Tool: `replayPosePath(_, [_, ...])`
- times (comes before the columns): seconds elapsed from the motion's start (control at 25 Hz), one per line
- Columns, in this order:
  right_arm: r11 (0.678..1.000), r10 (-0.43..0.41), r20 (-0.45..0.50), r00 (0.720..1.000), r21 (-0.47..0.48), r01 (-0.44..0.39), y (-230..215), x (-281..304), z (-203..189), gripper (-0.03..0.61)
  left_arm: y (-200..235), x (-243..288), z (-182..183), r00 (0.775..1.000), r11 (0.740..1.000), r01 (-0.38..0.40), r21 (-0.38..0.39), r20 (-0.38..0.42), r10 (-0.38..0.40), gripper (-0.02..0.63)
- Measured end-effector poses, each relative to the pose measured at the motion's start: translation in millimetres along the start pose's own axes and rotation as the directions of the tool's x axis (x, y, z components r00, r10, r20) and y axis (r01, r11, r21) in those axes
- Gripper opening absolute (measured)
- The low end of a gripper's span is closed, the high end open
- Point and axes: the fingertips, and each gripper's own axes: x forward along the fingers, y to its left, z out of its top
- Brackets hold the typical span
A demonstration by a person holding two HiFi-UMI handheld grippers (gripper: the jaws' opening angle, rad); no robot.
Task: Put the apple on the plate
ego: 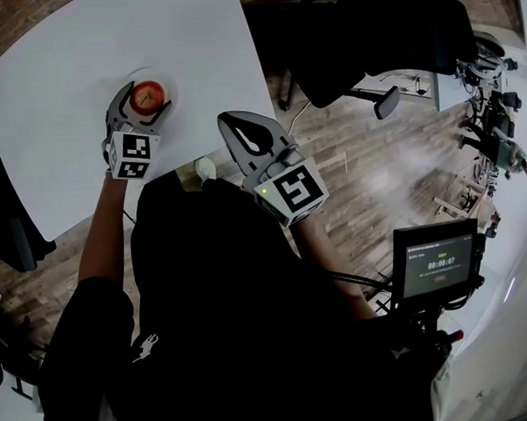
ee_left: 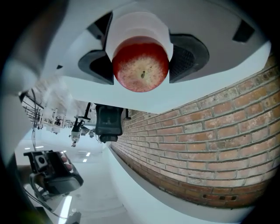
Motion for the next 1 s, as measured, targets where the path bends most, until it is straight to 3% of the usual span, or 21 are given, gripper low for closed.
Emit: replayPosePath(1.0, [0.999, -0.035, -0.017, 0.999, 0.029, 0.035, -7, -2, -2, 0.003, -4, 8, -16, 0.999, 0.996, 0.022, 0.085, -0.042, -0.018, 0.402])
